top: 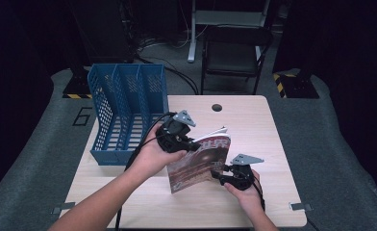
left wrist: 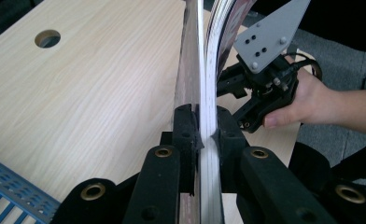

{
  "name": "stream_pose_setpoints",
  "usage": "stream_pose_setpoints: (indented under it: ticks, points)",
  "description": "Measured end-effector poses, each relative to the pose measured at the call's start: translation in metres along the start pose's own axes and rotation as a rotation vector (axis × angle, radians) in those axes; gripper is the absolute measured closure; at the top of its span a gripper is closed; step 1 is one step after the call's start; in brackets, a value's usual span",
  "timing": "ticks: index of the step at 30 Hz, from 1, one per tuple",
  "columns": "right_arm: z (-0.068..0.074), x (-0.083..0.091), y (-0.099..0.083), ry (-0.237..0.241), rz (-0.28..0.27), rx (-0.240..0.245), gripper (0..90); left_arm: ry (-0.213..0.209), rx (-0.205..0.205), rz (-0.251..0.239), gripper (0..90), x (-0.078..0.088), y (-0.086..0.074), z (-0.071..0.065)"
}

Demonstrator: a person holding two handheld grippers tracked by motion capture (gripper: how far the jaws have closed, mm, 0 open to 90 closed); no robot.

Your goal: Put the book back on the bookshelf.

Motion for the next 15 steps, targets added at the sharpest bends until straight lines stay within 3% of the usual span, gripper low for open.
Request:
stream_pose_setpoints:
  ticks: [15]
  points:
    - [0.0,0.0001,-0.0004,0.005,0.012,-0.003,51.8,0.018,-0.005,0.013,83.5,0.0003,0.0001,0.0011]
Point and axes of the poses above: each handheld gripper's, and its own axes: x roughly backward along the jaws, y roughly out of its top, z roughly to its left, the point moved 2 cm from there along -x, roughly forward along the jaws
